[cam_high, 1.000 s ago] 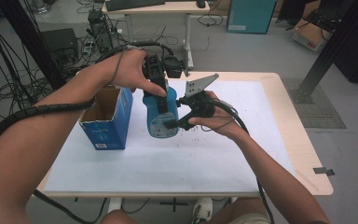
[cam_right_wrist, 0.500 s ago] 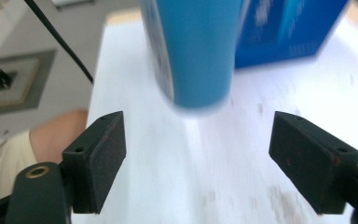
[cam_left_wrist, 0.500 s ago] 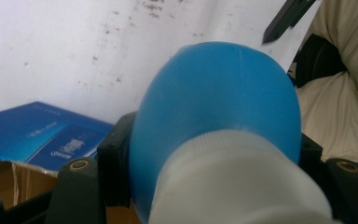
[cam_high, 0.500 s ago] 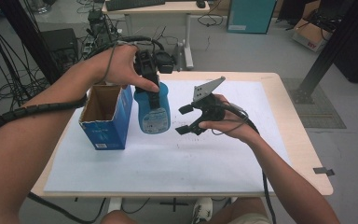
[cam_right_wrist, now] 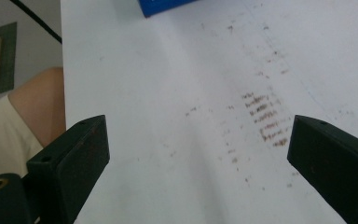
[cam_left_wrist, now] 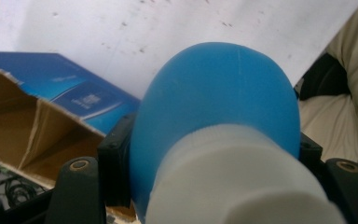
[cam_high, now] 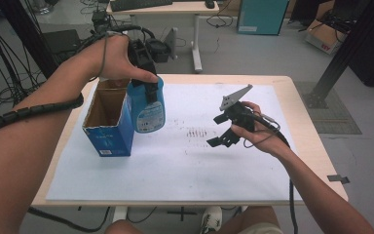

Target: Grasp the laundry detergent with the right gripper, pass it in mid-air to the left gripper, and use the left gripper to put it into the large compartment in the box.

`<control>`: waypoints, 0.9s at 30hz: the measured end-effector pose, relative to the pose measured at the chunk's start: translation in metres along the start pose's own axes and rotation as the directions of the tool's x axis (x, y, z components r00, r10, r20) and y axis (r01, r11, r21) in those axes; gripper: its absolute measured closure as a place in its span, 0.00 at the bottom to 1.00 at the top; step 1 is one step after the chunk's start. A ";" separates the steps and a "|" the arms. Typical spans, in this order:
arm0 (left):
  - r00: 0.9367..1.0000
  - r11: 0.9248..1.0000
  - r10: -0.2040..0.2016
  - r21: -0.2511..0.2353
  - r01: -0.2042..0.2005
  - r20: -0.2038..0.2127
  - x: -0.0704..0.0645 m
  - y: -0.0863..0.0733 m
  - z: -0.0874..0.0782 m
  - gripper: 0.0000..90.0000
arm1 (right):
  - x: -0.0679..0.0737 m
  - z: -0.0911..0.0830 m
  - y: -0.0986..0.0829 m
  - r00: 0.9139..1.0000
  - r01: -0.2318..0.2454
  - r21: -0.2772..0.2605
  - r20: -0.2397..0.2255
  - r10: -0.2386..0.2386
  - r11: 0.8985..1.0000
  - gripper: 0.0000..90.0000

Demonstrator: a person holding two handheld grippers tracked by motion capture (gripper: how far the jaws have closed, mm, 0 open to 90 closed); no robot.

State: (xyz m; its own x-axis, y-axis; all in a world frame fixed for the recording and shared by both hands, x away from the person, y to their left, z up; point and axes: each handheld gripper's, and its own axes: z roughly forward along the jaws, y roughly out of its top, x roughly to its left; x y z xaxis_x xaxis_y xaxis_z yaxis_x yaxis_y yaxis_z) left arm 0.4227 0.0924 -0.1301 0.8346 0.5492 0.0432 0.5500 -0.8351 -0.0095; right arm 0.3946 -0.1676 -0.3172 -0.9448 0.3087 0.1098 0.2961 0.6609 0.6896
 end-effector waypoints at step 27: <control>0.819 0.816 -0.574 -0.085 0.572 0.005 0.065 -0.056 -0.084 0.40 | -0.005 -0.053 -0.004 0.997 0.009 0.158 0.072 -0.020 0.987 0.07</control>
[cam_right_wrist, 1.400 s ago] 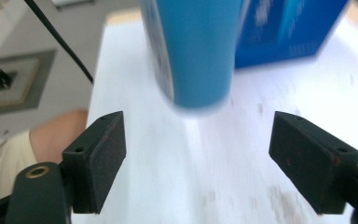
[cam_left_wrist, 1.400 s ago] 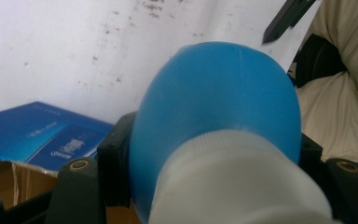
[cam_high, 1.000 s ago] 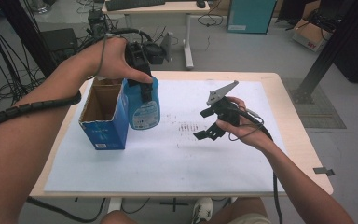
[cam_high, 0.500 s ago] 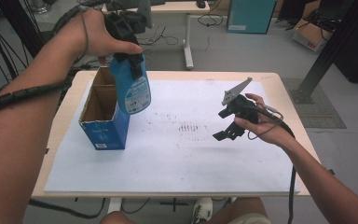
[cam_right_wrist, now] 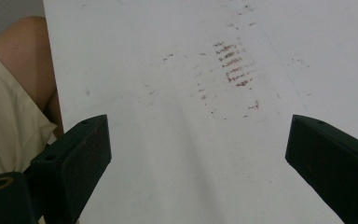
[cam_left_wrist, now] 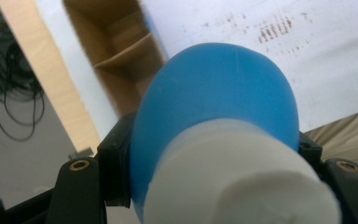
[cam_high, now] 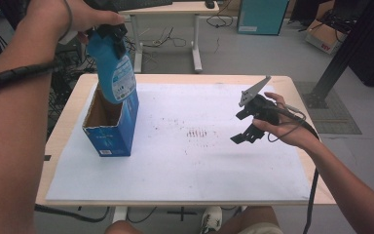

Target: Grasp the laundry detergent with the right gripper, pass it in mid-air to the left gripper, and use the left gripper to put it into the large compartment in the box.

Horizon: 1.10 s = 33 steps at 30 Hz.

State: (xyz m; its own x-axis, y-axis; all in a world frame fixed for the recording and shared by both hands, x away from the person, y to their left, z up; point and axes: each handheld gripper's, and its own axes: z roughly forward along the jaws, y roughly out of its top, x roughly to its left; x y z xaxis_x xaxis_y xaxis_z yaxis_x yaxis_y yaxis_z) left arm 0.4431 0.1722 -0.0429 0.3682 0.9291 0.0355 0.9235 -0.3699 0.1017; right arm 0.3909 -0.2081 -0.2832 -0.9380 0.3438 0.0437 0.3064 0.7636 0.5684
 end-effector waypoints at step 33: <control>0.939 0.938 -0.343 -0.075 0.340 -0.030 0.066 -0.022 -0.003 0.40 | 0.002 -0.012 0.007 0.999 0.015 -0.014 0.041 -0.014 1.000 0.08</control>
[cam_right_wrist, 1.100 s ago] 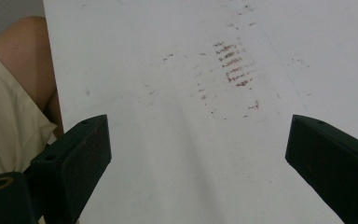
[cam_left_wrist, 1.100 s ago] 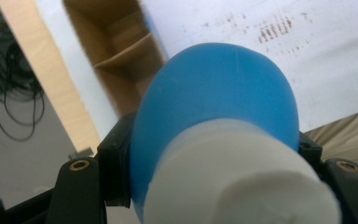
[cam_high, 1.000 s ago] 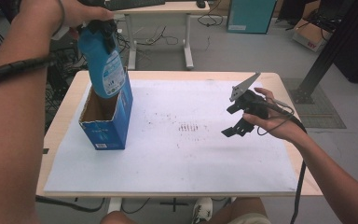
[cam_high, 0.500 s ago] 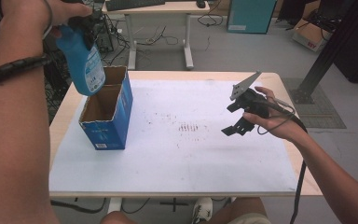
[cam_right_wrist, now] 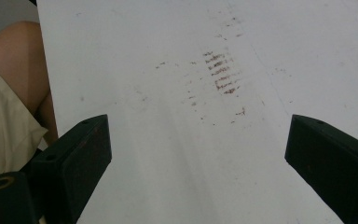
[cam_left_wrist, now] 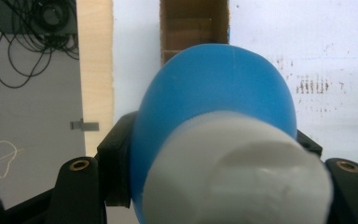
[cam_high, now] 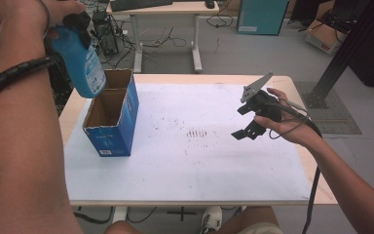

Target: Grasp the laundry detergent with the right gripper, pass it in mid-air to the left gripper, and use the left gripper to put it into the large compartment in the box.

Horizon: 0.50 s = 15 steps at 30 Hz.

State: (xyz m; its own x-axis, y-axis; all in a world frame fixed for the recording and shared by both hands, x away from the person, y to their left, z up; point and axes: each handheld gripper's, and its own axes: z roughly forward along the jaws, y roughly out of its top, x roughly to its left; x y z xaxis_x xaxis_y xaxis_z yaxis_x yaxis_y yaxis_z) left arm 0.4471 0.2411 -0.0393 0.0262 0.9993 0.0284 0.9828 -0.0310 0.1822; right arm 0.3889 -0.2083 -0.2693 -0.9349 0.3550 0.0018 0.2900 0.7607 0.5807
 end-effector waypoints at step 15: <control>1.000 1.000 -0.022 0.009 0.023 -0.018 0.000 0.000 0.004 0.40 | 0.001 -0.002 0.001 1.000 0.018 -0.004 0.002 -0.018 1.000 0.08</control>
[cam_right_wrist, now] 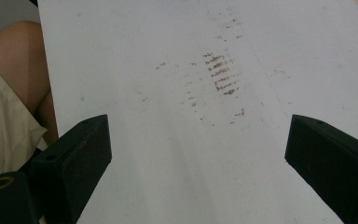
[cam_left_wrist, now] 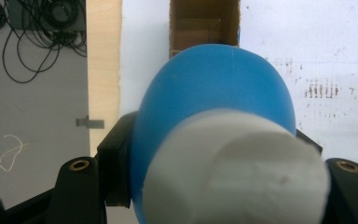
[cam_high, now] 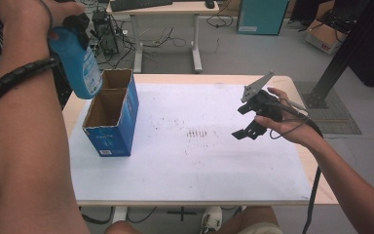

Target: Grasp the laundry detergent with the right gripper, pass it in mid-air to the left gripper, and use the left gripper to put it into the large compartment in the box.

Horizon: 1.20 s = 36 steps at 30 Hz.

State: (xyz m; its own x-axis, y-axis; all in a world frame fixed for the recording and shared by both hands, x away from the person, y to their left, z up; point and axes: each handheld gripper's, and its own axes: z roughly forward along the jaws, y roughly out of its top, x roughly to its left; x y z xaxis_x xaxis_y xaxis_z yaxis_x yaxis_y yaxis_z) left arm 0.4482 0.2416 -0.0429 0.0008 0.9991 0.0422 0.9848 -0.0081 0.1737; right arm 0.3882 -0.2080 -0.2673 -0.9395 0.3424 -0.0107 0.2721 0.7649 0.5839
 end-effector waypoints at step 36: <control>1.000 1.000 -0.006 -0.016 0.006 0.001 0.000 0.004 0.016 0.40 | 0.001 0.000 0.005 1.000 0.020 0.013 0.003 -0.020 1.000 0.08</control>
State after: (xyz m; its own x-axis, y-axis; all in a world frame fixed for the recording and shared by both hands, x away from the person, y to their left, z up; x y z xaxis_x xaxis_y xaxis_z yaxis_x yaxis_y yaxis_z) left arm 0.4546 0.2420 -0.0575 -0.0046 0.9992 0.0405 0.9819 -0.0031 0.1895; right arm 0.3882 -0.2044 -0.2643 -0.9441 0.3288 -0.0244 0.2564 0.7786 0.5727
